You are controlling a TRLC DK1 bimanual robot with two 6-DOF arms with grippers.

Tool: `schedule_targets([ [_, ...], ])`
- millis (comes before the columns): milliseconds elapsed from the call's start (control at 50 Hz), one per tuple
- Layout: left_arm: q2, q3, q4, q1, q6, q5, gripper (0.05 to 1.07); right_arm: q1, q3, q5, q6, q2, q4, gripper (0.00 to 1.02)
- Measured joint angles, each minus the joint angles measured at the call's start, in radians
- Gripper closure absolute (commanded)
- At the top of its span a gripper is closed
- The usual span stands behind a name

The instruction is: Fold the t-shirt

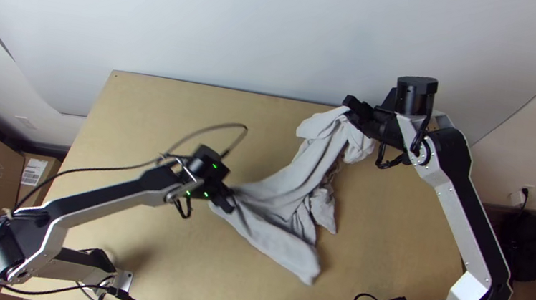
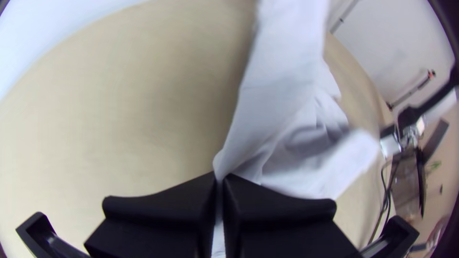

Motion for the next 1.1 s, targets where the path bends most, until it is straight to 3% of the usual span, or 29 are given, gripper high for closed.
schedule_targets([
  [220, -0.096, 0.199, -0.176, 0.330, 0.069, 0.027, 1.05, -0.010, 0.010, 0.080, -0.075, 0.000, -0.003, 1.00],
  [440, -0.130, 0.422, -0.290, 0.536, 0.140, 0.053, 1.05, -0.031, 0.128, 0.092, -0.124, 0.003, -0.008, 1.00],
  [820, -0.282, 0.640, -0.304, 0.618, 0.126, 0.003, 1.05, -0.068, 0.359, 0.096, -0.336, -0.040, 0.007, 1.00],
  [1100, -0.589, 0.676, -0.327, 0.618, 0.088, 0.003, 1.05, -0.019, 0.300, 0.076, -0.408, -0.324, 0.053, 1.00],
])
